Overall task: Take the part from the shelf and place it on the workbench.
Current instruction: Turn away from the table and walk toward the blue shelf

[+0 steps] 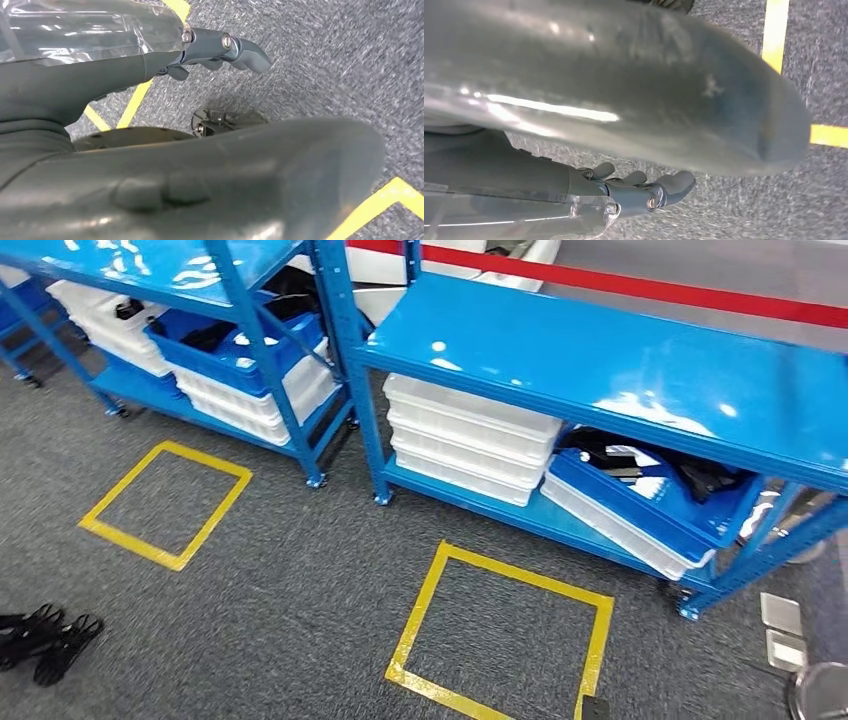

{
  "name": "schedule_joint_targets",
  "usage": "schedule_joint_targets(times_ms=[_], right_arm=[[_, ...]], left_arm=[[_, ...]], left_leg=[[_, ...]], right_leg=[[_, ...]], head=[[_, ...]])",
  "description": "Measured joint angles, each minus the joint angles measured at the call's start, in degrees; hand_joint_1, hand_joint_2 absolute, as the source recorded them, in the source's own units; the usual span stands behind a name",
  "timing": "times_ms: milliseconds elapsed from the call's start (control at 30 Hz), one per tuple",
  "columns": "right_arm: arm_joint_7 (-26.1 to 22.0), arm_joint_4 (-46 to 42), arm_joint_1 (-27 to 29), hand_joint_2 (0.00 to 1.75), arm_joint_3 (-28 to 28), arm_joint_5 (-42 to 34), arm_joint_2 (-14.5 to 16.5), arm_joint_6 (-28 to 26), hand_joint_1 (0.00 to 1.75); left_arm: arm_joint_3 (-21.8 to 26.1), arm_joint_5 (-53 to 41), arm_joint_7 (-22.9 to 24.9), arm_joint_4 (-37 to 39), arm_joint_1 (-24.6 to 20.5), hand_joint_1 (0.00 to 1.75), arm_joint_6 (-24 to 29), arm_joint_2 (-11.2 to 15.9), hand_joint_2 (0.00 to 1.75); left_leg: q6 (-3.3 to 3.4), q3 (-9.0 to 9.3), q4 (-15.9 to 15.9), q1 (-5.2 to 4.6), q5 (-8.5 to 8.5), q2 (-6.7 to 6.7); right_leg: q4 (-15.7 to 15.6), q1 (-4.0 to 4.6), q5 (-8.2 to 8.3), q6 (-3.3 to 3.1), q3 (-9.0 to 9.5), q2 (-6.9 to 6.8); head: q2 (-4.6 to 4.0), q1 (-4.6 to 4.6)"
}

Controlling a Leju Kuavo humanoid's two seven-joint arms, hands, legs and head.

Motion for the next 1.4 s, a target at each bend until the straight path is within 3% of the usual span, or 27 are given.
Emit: schedule_joint_targets(times_ms=[33, 67, 133, 200, 267, 333, 400, 467, 500, 533, 600, 667, 733, 767, 800, 867, 933, 967, 1000, 1033, 1067, 1100, 1167, 1233, 1300, 1333, 1400], right_arm=[[0.02, 0.0, 0.01, 0.0, 0.01, -0.21, -0.01, 0.0, 0.0], [0.03, 0.0, 0.02, 0.0, 0.03, -0.35, -0.01, 0.0, 0.0], [0.03, 0.01, -0.01, 0.0, 0.15, -0.48, 0.04, 0.01, 0.0], [0.03, 0.03, -0.09, 0.0, 0.31, -0.55, 0.07, 0.02, 0.0], [0.03, 0.04, -0.03, 0.0, 0.39, -0.62, 0.04, 0.01, 0.0], [0.03, 0.04, 0.13, 0.0, 0.45, -0.64, -0.03, -0.01, 0.0], [0.02, 0.04, 0.05, 0.0, 0.51, -0.64, -0.09, -0.02, 0.0], [0.01, 0.04, -0.15, 0.0, 0.58, -0.63, -0.1, -0.02, 0.0], [0.02, 0.05, -0.14, 0.0, 0.6, -0.63, -0.12, -0.02, 0.0], [0.02, 0.05, -0.05, 0.0, 0.62, -0.64, -0.14, -0.02, 0.0], [0.03, 0.07, 0.14, 0.0, 0.64, -0.65, -0.21, -0.01, 0.0], [0.02, 0.08, 0.03, 0.0, 0.69, -0.65, -0.26, 0.01, 0.0], [0.02, 0.1, -0.06, 0.0, 0.74, -0.64, -0.27, 0.02, 0.0], [0.02, 0.12, -0.03, 0.0, 0.75, -0.64, -0.3, 0.02, 0.0], [0.02, 0.14, 0.01, 0.0, 0.75, -0.64, -0.33, 0.01, 0.0], [0.01, 0.16, 0.0, 0.0, 0.76, -0.66, -0.39, 0.0, 0.0], [0.02, 0.17, -0.11, 0.0, 0.81, -0.68, -0.39, 0.0, 0.0], [0.02, 0.17, -0.15, 0.0, 0.85, -0.74, -0.39, 0.0, 0.0], [0.03, 0.18, -0.16, 0.0, 0.89, -0.8, -0.39, 0.0, 0.0], [0.04, 0.19, -0.15, 0.0, 0.9, -0.88, -0.39, 0.0, 0.0], [0.07, 0.21, -0.13, 0.0, 0.92, -0.95, -0.4, 0.0, 0.0], [0.1, 0.22, -0.14, 0.0, 0.95, -0.98, -0.4, 0.01, 0.0], [0.15, 0.24, -0.21, 0.0, 1.13, -1.03, -0.36, 0.02, 0.0], [0.14, 0.25, -0.3, 0.0, 1.33, -1.14, -0.32, 0.02, 0.0], [0.13, 0.26, -0.21, 0.0, 1.4, -1.25, -0.34, 0.01, 0.0], [0.12, 0.26, -0.11, 0.0, 1.41, -1.27, -0.36, -0.01, 0.0], [0.1, 0.27, -0.13, 0.0, 1.43, -1.32, -0.39, -0.02, 0.0]], left_arm=[[0.0, 0.02, 0.0, 0.0, 0.05, 0.0, -0.1, 0.0, 0.0], [0.01, 0.03, 0.0, 0.0, 0.06, 0.0, -0.17, 0.0, 0.0], [0.01, 0.04, 0.0, 0.01, 0.01, 0.0, -0.22, 0.04, 0.0], [0.02, 0.04, -0.02, 0.03, -0.1, 0.0, -0.24, 0.12, 0.0], [0.03, 0.04, -0.04, 0.04, -0.19, 0.0, -0.26, 0.15, 0.0], [0.04, 0.04, -0.07, 0.04, -0.22, 0.0, -0.26, 0.09, 0.0], [0.05, 0.04, -0.13, 0.04, -0.14, 0.0, -0.28, 0.03, 0.0], [0.05, 0.05, -0.15, 0.04, -0.01, 0.0, -0.31, 0.02, 0.0], [0.05, 0.06, -0.15, 0.04, 0.03, 0.0, -0.33, 0.02, 0.0], [0.05, 0.06, -0.15, 0.04, 0.05, 0.0, -0.33, 0.02, 0.0], [0.05, 0.05, -0.15, 0.04, 0.03, 0.0, -0.33, -0.01, 0.0], [0.05, 0.01, -0.15, 0.04, -0.04, 0.0, -0.33, -0.02, 0.0], [0.05, -0.05, -0.15, 0.04, -0.16, 0.0, -0.37, -0.02, 0.0], [0.05, -0.05, -0.15, 0.04, -0.2, 0.0, -0.4, -0.02, 0.0], [0.05, -0.04, -0.15, 0.04, -0.23, 0.0, -0.42, -0.02, 0.0], [0.05, 0.01, -0.15, 0.04, -0.26, 0.0, -0.45, -0.02, 0.0], [0.05, 0.03, -0.15, 0.04, -0.24, 0.0, -0.46, -0.02, 0.0], [0.05, 0.04, -0.14, 0.04, -0.17, 0.0, -0.46, -0.02, 0.0], [0.05, 0.04, -0.14, 0.04, -0.09, 0.0, -0.46, -0.02, 0.0], [0.05, 0.05, -0.13, 0.04, -0.04, 0.0, -0.46, -0.02, 0.0], [0.05, 0.04, -0.13, 0.04, -0.01, 0.0, -0.45, -0.02, 0.0], [0.05, 0.03, -0.13, 0.04, -0.01, 0.0, -0.45, -0.02, 0.0], [0.06, 0.02, -0.12, 0.05, -0.07, 0.0, -0.42, 0.0, 0.0], [0.07, 0.01, -0.09, 0.07, -0.14, 0.0, -0.4, 0.03, 0.0], [0.07, -0.01, -0.05, 0.06, -0.23, 0.0, -0.39, 0.02, 0.0], [0.07, -0.02, -0.05, 0.06, -0.27, 0.0, -0.39, -0.01, 0.0], [0.07, -0.04, -0.04, 0.06, -0.23, 0.0, -0.39, -0.07, 0.0]], left_leg=[[0.36, -0.28, -0.14, -0.18, 1.0, -0.15], [0.88, 0.53, -2.63, -0.41, 3.07, -0.46], [2.13, 3.63, -10.69, -0.82, 7.43, -2.4], [2.81, 5.37, -15.54, -1.15, 9.14, -4.09], [3.0, 5.59, -16.45, -1.31, 9.24, -3.78], [3.3, 6.08, -17.48, -0.95, 9.69, -2.59], [3.59, 6.49, -18.34, -0.57, 10.05, -1.13], [3.69, 6.56, -18.4, -0.5, 9.95, 0.32], [3.61, 6.6, -18.36, -0.44, 9.83, 1.06], [3.46, 6.68, -18.29, -0.34, 9.67, 1.72], [2.9, 7.03, -17.98, -0.02, 9.17, 2.9], [2.05, 7.36, -17.4, -0.01, 8.42, 3.84], [1.34, 7.63, -17.06, -0.26, 7.92, 4.5], [1.05, 7.81, -17.04, -0.26, 7.81, 4.83], [0.71, 8.01, -17.0, -0.14, 7.61, 4.87], [0.04, 7.5, -14.95, 0.14, 5.84, 3.14], [-0.25, 4.71, -8.5, 0.2, 2.14, 0.71], [-0.25, 2.76, -4.47, 0.16, 0.43, 0.21], [-0.18, 1.14, -1.33, 0.1, -0.47, 0.01], [0.0, 0.26, 0.05, 0.03, -0.26, -0.09], [0.3, 0.48, -1.04, -0.05, 1.2, -0.21], [0.7, 1.67, -4.24, -0.16, 3.5, -0.61], [1.64, 4.64, -12.27, -0.36, 7.52, -3.18], [2.11, 5.92, -16.01, -0.56, 8.63, -5.02], [2.34, 6.13, -16.51, -0.6, 8.7, -4.28], [2.57, 6.29, -16.9, -0.5, 8.89, -3.69], [3.18, 6.59, -17.74, -0.18, 9.31, -2.18]], right_leg=[[0.01, 0.19, -0.02, -0.03, 0.09, 0.71], [0.02, 0.38, -0.03, -0.05, 0.23, 1.44], [0.03, 0.66, -0.04, -0.02, 0.41, 2.72], [0.03, 0.44, 0.0, 0.21, 0.19, 3.79], [-0.14, 0.12, 0.14, 0.76, -0.09, 4.77], [0.64, 0.22, -0.47, 1.25, -0.38, 3.68], [5.21, 0.26, -3.35, 1.69, -2.45, 0.79], [12.54, -0.1, -6.82, 2.41, -6.13, -0.8], [15.02, -0.37, -7.41, 2.77, -7.39, -1.04], [15.46, -0.62, -6.88, 3.09, -7.63, -1.23], [9.64, -1.03, -3.05, 3.64, -4.67, -2.16], [2.4, -0.96, -0.37, 3.55, -1.03, -4.0], [0.21, -0.68, -0.33, 2.71, -0.12, -4.53], [0.17, -0.68, -0.31, 2.17, -0.2, -3.96], [0.14, -0.67, -0.32, 1.74, -0.21, -3.5], [-0.01, -0.78, -0.18, 1.0, -0.16, -2.58], [-0.06, -0.77, -0.07, 0.59, -0.2, -1.62], [-0.05, -0.67, -0.07, 0.46, -0.22, -1.05], [-0.03, -0.57, -0.08, 0.39, -0.21, -0.4], [-0.02, -0.46, -0.09, 0.35, -0.16, 0.3], [-0.01, -0.37, -0.1, 0.34, -0.06, 1.05], [0.0, -0.29, -0.11, 0.34, 0.06, 1.79], [0.06, -0.24, -0.11, 0.46, 0.13, 3.19], [0.08, -0.4, -0.01, 0.9, -0.16, 4.3], [-0.11, -0.57, 0.2, 1.69, -0.38, 5.25], [0.06, -0.55, 0.06, 1.99, -0.46, 4.81], [3.07, -0.35, -2.0, 2.43, -1.84, 2.08]], head=[[0.0, -0.15], [0.0, -0.26], [0.0, -0.23], [0.0, -0.13], [0.0, -0.26], [0.0, -0.32], [0.0, 0.22], [0.0, 0.83], [0.0, 0.97], [0.0, 1.07], [0.0, 1.36], [0.0, 1.87], [0.0, 1.81], [0.0, 1.61], [0.0, 1.4], [0.0, 1.04], [0.0, 0.44], [0.0, 0.14], [0.0, -0.06], [0.0, -0.2], [0.0, -0.29], [0.0, -0.34], [0.0, -0.43], [0.0, -0.53], [0.0, -0.61], [0.0, -0.6], [0.0, -0.01]])
